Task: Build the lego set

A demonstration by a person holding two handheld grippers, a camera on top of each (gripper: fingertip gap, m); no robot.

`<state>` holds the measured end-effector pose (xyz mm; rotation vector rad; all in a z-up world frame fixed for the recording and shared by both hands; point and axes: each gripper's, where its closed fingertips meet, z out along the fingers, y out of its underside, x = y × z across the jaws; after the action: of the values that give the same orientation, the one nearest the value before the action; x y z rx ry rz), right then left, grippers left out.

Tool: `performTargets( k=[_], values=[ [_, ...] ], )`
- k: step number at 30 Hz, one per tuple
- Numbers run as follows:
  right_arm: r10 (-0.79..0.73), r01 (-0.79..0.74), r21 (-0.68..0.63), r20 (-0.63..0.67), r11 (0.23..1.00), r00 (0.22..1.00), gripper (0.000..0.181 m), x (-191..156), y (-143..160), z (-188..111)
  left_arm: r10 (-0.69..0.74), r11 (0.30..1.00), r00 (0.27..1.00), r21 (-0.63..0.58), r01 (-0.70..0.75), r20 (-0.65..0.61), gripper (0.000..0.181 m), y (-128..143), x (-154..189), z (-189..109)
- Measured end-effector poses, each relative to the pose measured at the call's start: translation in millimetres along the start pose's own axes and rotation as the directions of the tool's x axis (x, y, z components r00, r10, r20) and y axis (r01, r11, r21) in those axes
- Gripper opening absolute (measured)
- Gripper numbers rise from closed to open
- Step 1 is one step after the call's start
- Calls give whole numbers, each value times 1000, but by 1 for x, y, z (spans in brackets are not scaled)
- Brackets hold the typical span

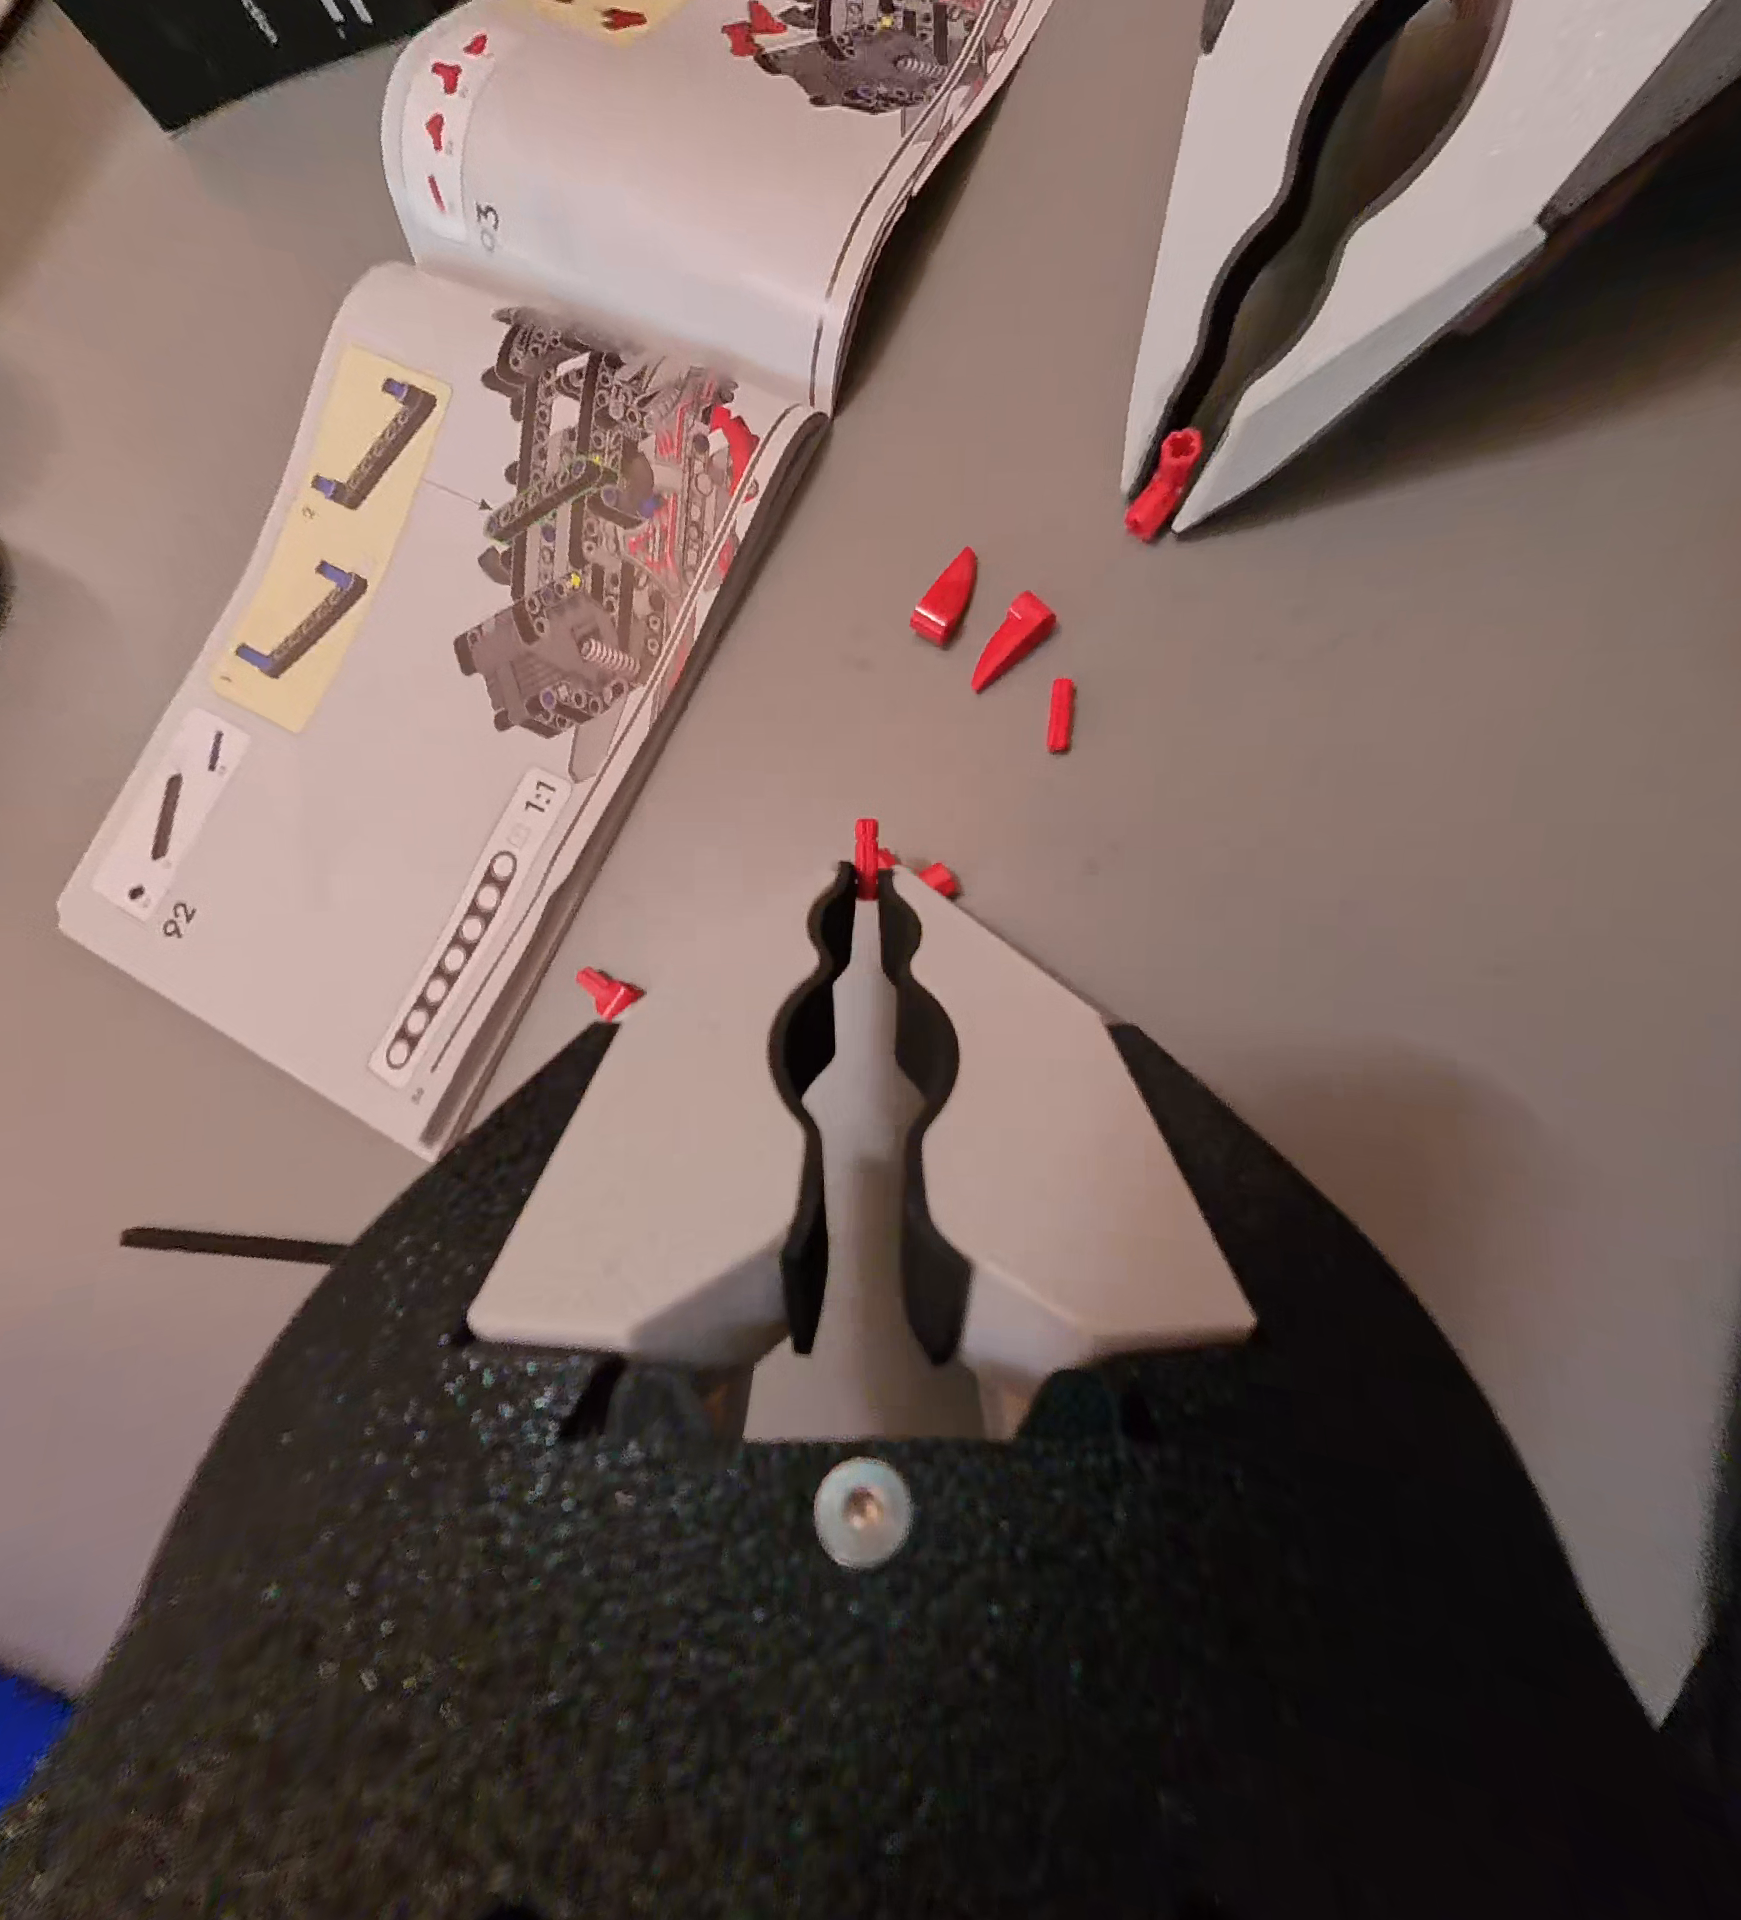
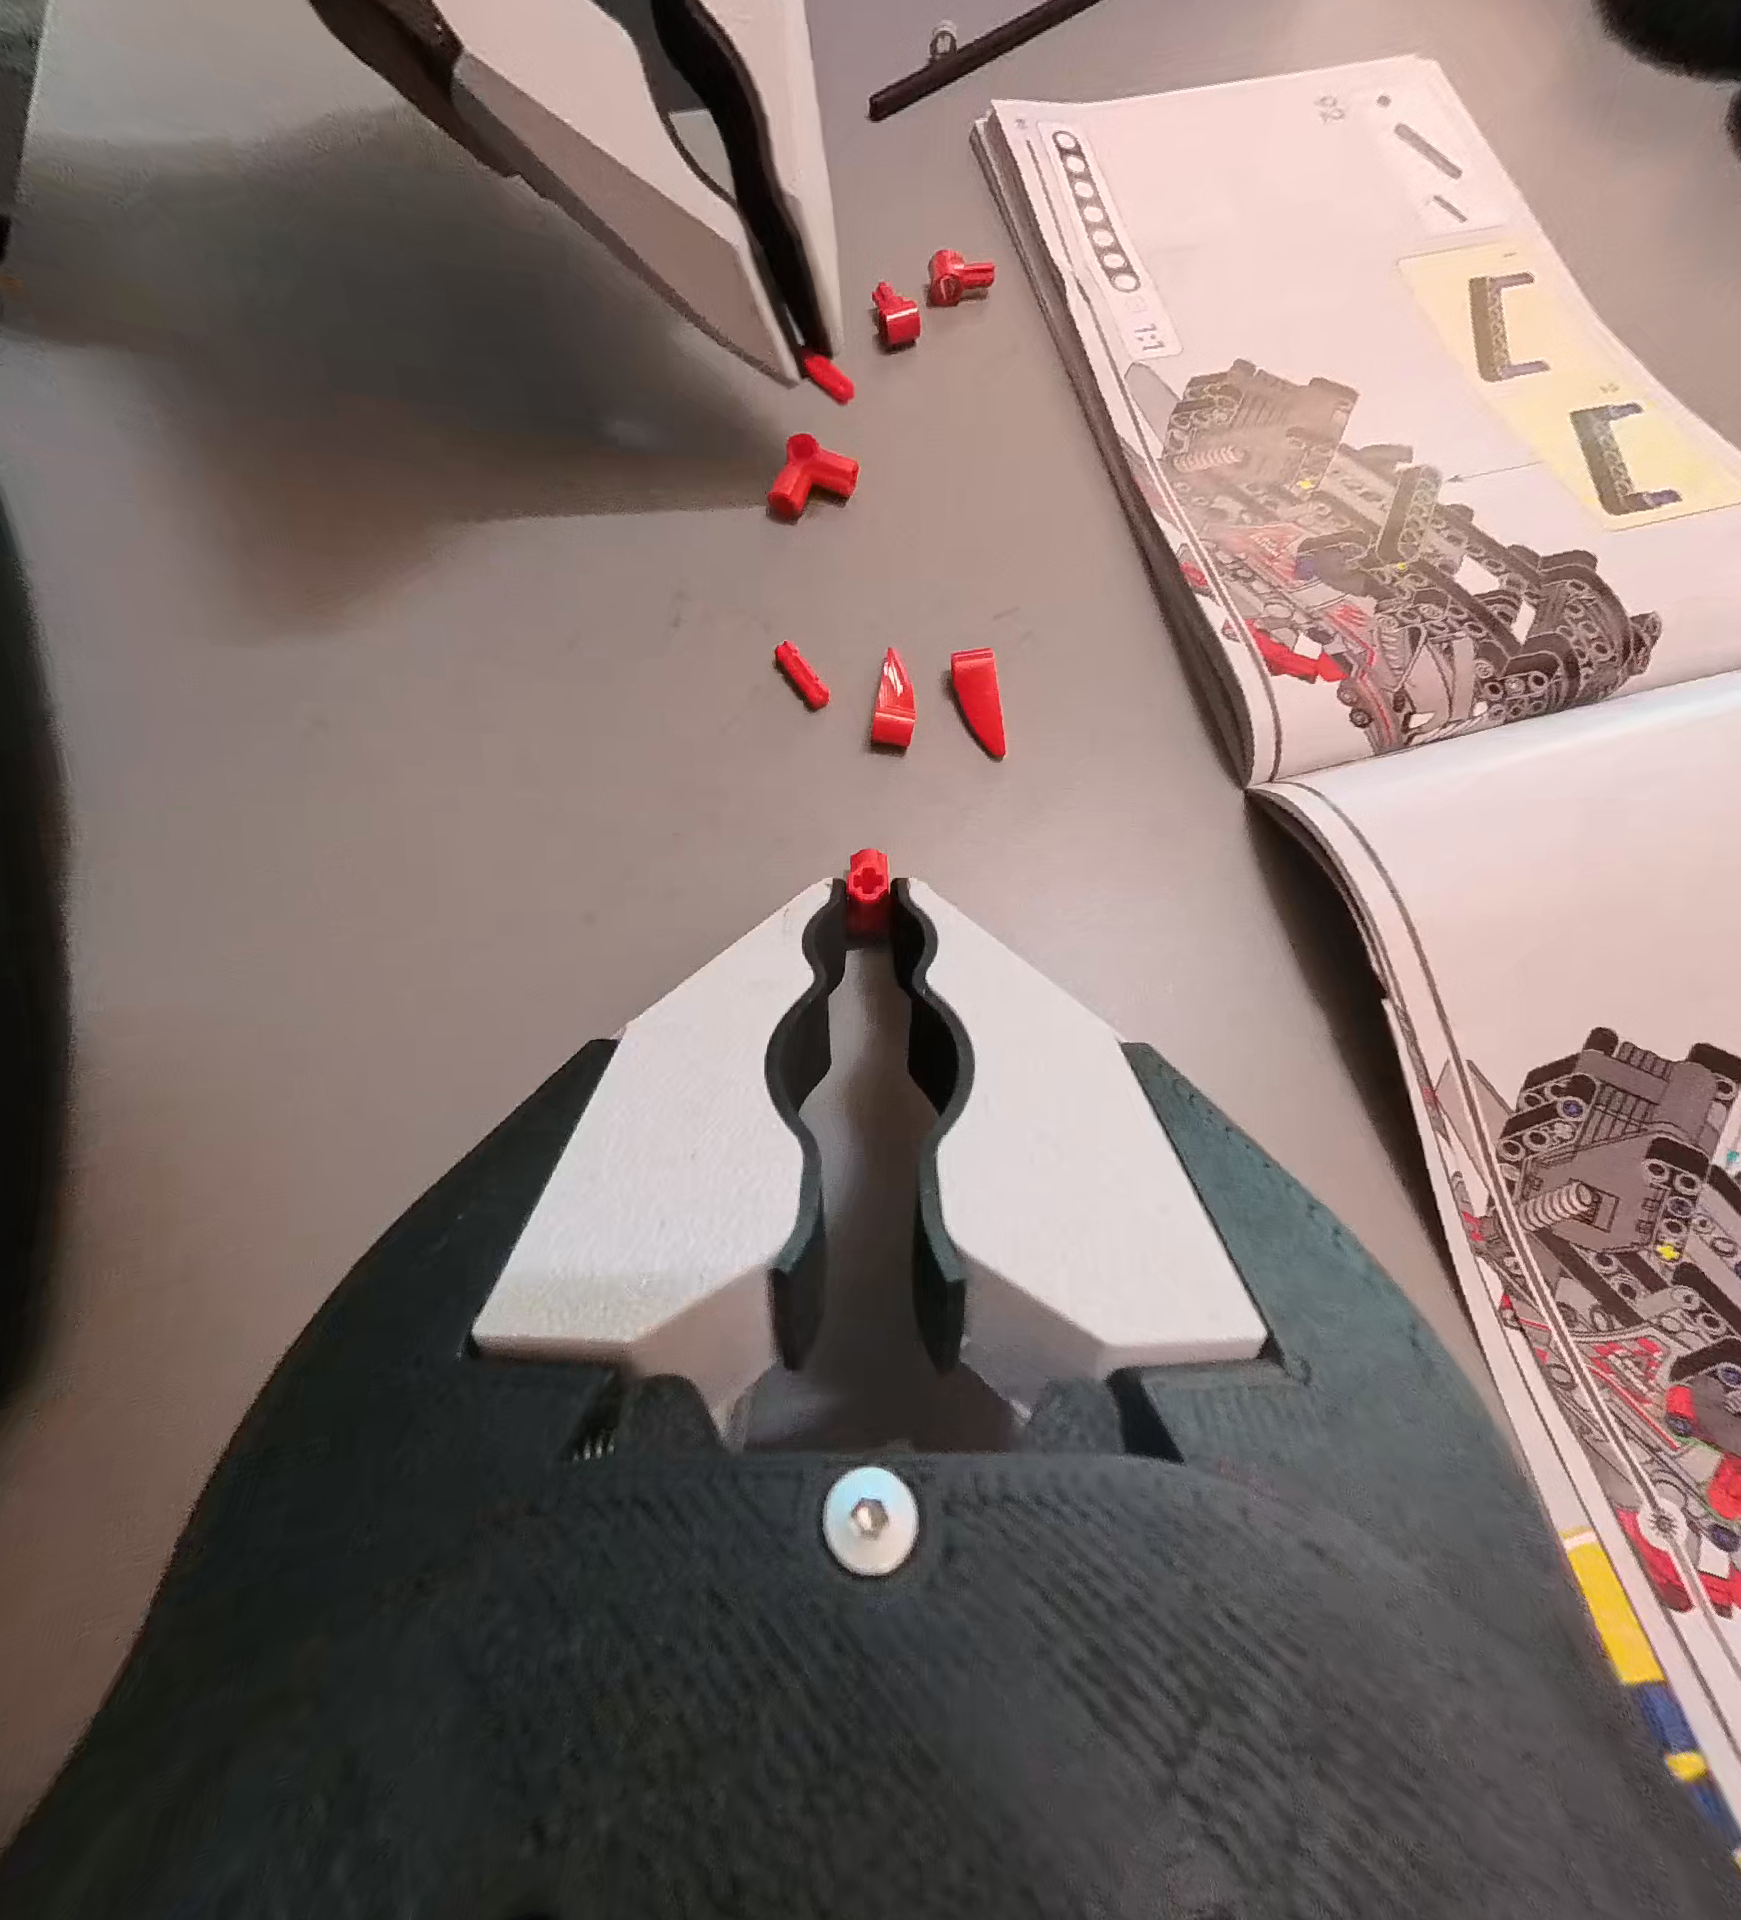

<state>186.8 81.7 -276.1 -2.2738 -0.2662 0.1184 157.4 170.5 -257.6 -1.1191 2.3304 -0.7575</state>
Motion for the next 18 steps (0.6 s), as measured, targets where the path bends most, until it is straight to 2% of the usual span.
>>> performTargets(
  k=[1, 3, 10, 14, 16, 18],
  values=[
    [-9, 9, 0, -5, 1000, 1000, 7, 0, 0, 0, 12, 1000, 1000, 1, -12, -2, 1, -2, 1, 0],
    [-17, 17, 0, -15, 1000, 1000, 8, 0, 0, 0, 23, 999, 1000, 23, -23, -12, 1, -8, 4, 0],
    [3, -3, 1, -21, 1000, 1000, 16, 3, 1, -1, 45, 988, 985, 152, -20, -166, 1, -43, 32, 1],
    [-2, 2, -4, -23, 1000, 1000, 27, 2, 2, -3, 97, 980, 969, 194, -53, -228, 1, -58, 44, 6],
    [-37, 36, -8, -53, 999, 998, 26, 5, 2, -9, 117, 976, 961, 208, -65, -249, 1, -65, 47, 8],
    [-111, 118, 59, -98, 991, 989, 25, 4, -13, -20, 129, 976, 951, 208, -71, -280, 1, -70, 51, 9]
  ],
)
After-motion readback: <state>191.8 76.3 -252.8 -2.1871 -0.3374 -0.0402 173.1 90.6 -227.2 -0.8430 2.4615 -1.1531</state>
